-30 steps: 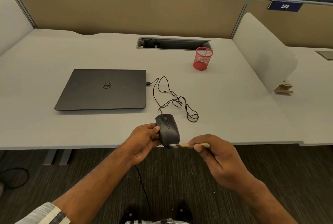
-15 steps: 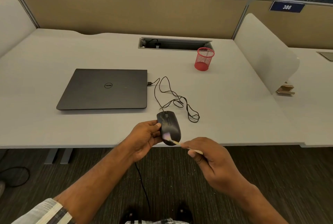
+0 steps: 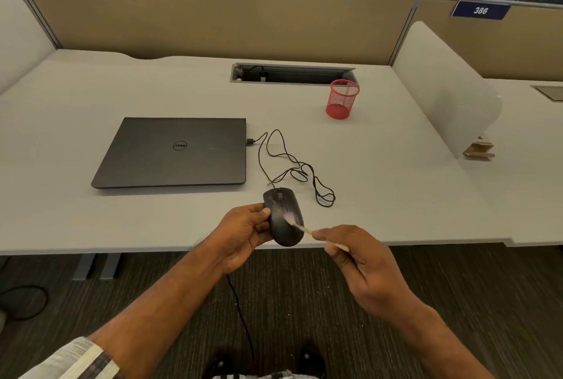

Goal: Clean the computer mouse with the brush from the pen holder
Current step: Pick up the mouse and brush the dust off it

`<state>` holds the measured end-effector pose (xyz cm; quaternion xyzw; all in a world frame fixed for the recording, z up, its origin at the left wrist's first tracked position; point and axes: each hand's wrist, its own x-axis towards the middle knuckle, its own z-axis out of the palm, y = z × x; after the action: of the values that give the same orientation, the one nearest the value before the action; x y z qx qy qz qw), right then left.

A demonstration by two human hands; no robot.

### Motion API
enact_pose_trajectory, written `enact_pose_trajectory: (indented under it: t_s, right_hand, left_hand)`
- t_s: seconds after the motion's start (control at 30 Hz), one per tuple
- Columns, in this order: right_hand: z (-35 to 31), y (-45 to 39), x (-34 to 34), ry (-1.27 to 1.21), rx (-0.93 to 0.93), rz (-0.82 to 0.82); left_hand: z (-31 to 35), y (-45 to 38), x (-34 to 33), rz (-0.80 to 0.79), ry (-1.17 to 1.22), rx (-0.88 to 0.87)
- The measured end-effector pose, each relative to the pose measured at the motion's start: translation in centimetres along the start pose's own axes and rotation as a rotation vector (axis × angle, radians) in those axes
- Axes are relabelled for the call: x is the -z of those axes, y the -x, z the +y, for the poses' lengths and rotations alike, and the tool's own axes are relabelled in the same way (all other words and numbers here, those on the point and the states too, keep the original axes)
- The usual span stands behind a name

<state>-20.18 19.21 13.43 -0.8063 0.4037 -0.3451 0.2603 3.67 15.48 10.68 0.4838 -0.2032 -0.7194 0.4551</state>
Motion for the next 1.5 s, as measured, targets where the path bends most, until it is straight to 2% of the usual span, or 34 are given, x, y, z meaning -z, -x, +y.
enact_pose_trajectory:
  t_s: [0.3, 0.47, 0.57, 1.0, 1.2, 1.3, 1.5]
  right_hand:
    - [-0.7, 0.3, -0.3, 0.028, 0.012, -0.137]
    - [-0.9, -0.1, 0.7, -0.075, 0.04, 0.007]
    - [-0.5, -0.5, 1.1, -0.031, 0.034, 0.068]
    - [-0.1, 0.2, 0.6, 0.001, 0.042, -0.127]
    - [-0.3, -0.2, 1.5, -0.105, 0.038, -0.01]
    - [-0.2, -0.7, 2.1, -0.078, 0.026, 0.036]
    - [0.4, 0.1, 1.5, -0.023, 0.017, -0.057]
  left_hand:
    - [-0.2, -0.3, 0.4, 0.018, 0.01, 0.007]
    - [0.1, -0.4, 0.4, -0.001, 0.009, 0.001]
    - [0.2, -0.3, 0.3, -0.006, -0.008, -0.002]
    - [0.4, -0.5, 0.4, 0.002, 0.01, 0.006]
    - [0.5, -0.4, 0.3, 0.0, 0.034, 0.004]
    - [0.5, -0.4, 0.2, -0.001, 0.027, 0.001]
    - [0.6, -0.4, 0.3, -0.012, 0.057, 0.011]
